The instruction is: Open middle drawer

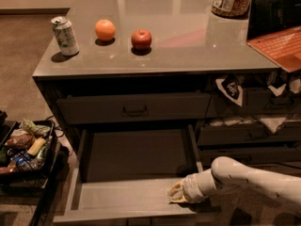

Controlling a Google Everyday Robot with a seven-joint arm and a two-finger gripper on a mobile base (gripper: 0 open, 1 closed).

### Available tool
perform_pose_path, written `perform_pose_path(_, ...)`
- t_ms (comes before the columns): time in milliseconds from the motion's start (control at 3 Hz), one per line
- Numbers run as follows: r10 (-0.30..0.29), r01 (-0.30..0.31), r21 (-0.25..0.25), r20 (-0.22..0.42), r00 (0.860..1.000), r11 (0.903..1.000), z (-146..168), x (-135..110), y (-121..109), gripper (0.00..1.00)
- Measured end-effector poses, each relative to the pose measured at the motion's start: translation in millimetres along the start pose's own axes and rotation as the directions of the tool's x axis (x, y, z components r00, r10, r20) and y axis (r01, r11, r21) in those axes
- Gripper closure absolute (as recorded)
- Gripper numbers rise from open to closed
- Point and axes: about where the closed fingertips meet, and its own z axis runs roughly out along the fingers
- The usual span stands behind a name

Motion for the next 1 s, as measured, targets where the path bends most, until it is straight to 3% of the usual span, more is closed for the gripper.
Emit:
perform_pose_path(333,0.015,-0.015,-0.050,0.003,1.000,0.9986,1,-3,20,1.00)
perform_pose_path(1000,0.026,-0.024,-0.103,0.014,1.000,0.9944,-9,-16,53,1.00)
